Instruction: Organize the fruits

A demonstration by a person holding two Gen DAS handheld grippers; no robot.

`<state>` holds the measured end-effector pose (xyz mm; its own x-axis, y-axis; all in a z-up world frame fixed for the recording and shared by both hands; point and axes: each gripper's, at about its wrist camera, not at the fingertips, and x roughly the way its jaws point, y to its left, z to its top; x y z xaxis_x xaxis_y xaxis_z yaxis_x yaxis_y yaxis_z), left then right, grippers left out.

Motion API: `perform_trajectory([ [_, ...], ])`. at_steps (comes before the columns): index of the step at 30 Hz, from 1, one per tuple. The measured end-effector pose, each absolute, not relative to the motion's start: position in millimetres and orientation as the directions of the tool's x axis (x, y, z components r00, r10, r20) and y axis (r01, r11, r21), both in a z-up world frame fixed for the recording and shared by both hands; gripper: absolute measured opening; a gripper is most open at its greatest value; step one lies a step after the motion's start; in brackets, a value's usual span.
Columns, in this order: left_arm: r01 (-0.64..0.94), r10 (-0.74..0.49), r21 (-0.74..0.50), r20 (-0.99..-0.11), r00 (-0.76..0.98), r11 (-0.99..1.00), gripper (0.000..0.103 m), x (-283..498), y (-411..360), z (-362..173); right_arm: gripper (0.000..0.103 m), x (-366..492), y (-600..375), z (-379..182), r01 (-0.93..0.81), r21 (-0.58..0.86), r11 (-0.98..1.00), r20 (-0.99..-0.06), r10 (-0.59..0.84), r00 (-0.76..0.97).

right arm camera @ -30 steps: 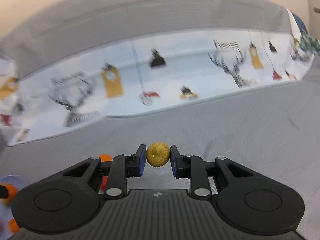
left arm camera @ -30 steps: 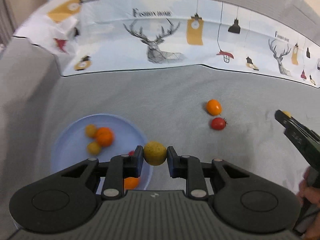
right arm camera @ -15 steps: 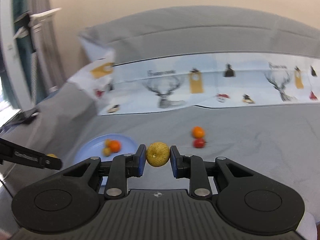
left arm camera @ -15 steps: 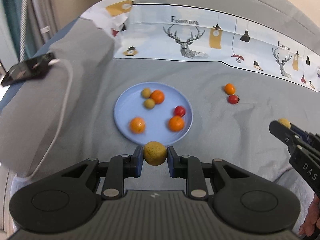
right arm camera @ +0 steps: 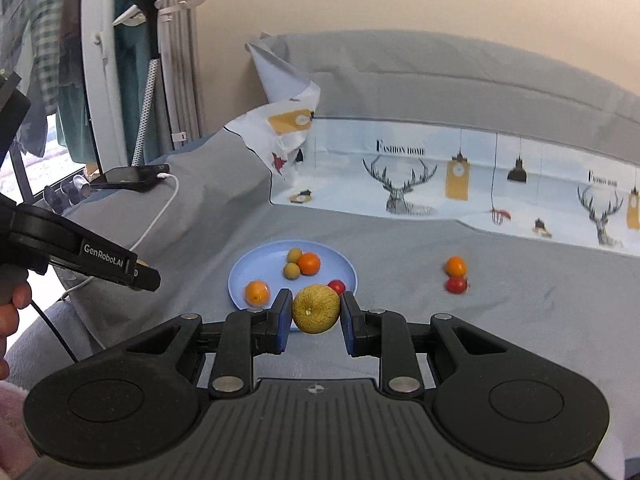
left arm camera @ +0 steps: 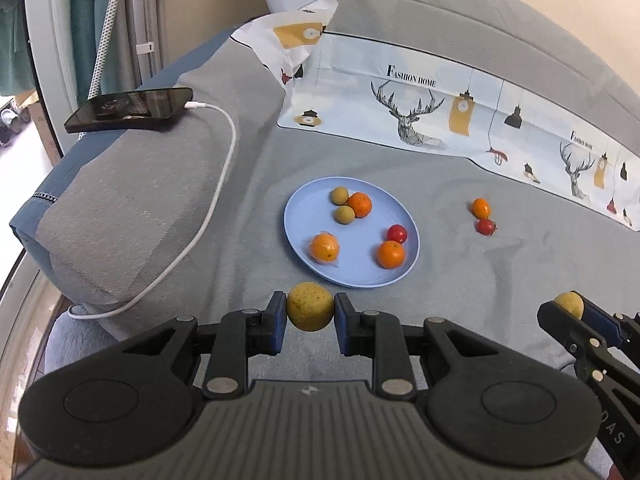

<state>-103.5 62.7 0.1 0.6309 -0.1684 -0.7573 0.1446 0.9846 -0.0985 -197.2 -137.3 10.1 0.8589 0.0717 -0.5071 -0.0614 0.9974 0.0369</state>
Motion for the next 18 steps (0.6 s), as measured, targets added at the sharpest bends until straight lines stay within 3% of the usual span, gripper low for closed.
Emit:
perform_trajectory([
  [18,0.138,-0.184,-0.124,-0.741,0.645,0.983,0.028,-108.9,73.9,1.7,0.027,-201.6,-127.5,13.6,-0.086,0.002,0.996,-0.499,0.075,0.863],
])
